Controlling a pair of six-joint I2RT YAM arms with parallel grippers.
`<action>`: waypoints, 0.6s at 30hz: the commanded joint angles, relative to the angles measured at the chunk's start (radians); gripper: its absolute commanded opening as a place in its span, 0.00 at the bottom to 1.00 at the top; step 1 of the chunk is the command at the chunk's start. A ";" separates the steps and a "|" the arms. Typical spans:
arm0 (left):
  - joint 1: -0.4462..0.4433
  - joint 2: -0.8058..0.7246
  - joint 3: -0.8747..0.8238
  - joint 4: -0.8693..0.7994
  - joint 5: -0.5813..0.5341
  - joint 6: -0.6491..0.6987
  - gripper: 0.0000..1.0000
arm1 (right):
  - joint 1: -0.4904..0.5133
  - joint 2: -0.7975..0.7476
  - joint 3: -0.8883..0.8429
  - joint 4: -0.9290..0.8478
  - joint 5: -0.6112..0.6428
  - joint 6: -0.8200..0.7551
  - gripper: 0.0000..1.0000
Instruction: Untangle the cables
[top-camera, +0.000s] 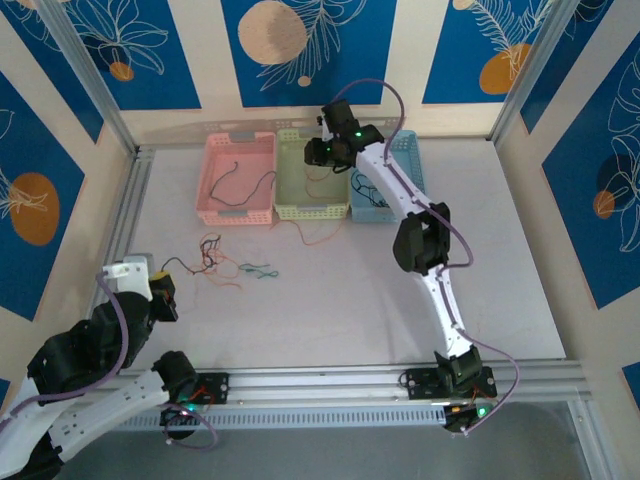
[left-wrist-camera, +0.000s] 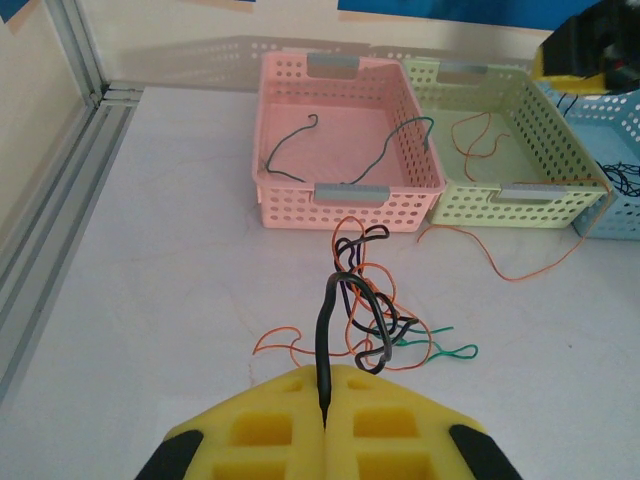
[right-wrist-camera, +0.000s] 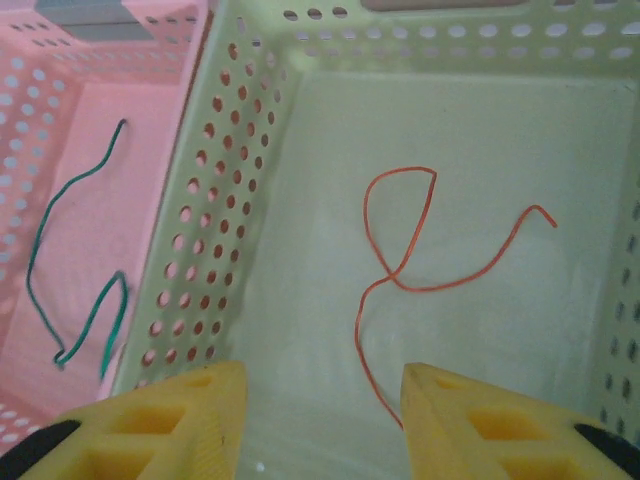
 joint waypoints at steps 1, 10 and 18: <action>-0.010 0.009 -0.006 0.012 -0.003 0.012 0.00 | 0.034 -0.261 -0.204 -0.015 0.032 -0.002 0.44; -0.011 0.014 -0.008 0.017 0.003 0.017 0.00 | 0.116 -0.686 -1.063 0.387 0.093 0.227 0.40; -0.011 0.018 -0.008 0.015 0.001 0.016 0.00 | 0.139 -0.611 -1.246 0.633 0.237 0.266 0.39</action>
